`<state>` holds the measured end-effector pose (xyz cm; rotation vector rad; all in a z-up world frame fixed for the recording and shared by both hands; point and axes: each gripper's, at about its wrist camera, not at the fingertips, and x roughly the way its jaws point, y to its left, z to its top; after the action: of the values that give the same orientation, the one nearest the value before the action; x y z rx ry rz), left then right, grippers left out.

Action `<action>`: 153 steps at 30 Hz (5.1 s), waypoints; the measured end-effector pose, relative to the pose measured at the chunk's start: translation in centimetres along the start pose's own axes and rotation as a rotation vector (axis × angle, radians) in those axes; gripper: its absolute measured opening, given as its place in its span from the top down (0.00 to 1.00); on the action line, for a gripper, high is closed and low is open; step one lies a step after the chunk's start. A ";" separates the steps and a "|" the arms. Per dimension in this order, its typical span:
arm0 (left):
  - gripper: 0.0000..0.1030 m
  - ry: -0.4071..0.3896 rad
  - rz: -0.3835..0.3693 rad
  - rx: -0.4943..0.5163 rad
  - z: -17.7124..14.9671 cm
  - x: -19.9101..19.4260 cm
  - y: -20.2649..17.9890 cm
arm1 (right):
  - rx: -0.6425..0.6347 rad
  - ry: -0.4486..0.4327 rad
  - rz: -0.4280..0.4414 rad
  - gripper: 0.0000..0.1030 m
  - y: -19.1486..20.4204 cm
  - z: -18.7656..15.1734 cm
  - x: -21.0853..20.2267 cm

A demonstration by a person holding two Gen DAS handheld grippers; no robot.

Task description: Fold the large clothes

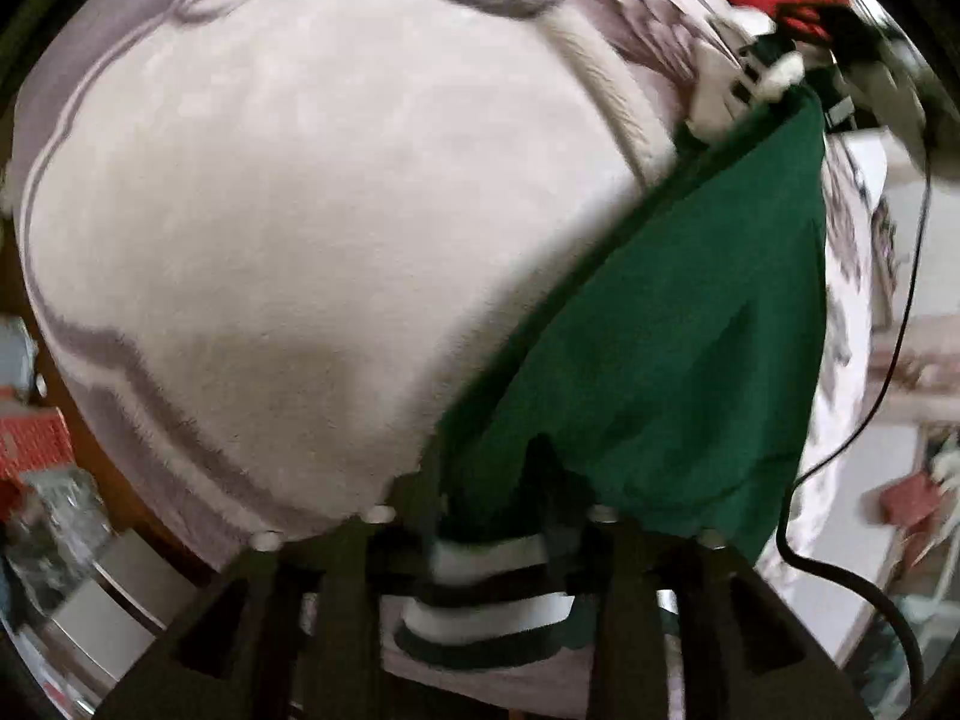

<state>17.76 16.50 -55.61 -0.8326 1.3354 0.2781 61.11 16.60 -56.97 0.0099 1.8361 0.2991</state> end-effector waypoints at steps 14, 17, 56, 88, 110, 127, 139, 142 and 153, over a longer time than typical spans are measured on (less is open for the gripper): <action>0.38 0.156 -0.137 0.060 1.2 -1.2 1.1 | 0.053 0.089 0.238 0.28 -17.6 -23.4 1.8; 0.38 0.161 -0.112 0.149 0.6 -0.2 -1.3 | 0.180 0.159 0.352 0.28 -21.6 -30.2 7.1; 0.39 0.139 -0.135 0.061 -0.9 -1.5 3.8 | 0.548 0.142 0.852 0.30 -37.5 -44.7 14.0; 0.37 0.254 -0.330 -0.141 -0.5 3.2 6.1 | 1.030 -0.087 1.081 0.28 -39.6 -52.3 18.4; 0.92 0.051 -0.013 0.034 0.0 -0.4 6.6 | 0.805 -0.097 0.604 0.88 -32.7 -51.5 10.7; 0.38 0.138 0.141 0.380 1.1 -5.1 1.9 | 0.590 0.032 0.501 0.51 -33.3 -48.3 13.9; 0.09 0.125 0.114 0.445 3.4 5.2 1.8 | 0.362 0.025 0.302 0.51 -24.9 -42.0 16.3; 0.00 0.125 0.026 0.400 3.8 5.8 2.8 | 0.358 0.048 0.303 0.50 -24.7 -41.7 16.5; 0.01 0.062 0.073 0.307 4.0 0.4 3.4 | 0.367 0.113 0.346 0.50 -27.3 -41.6 15.1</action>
<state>18.71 21.46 -57.23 -0.5391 1.4250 0.1006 21.40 -15.70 -66.40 0.5795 1.9767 0.2009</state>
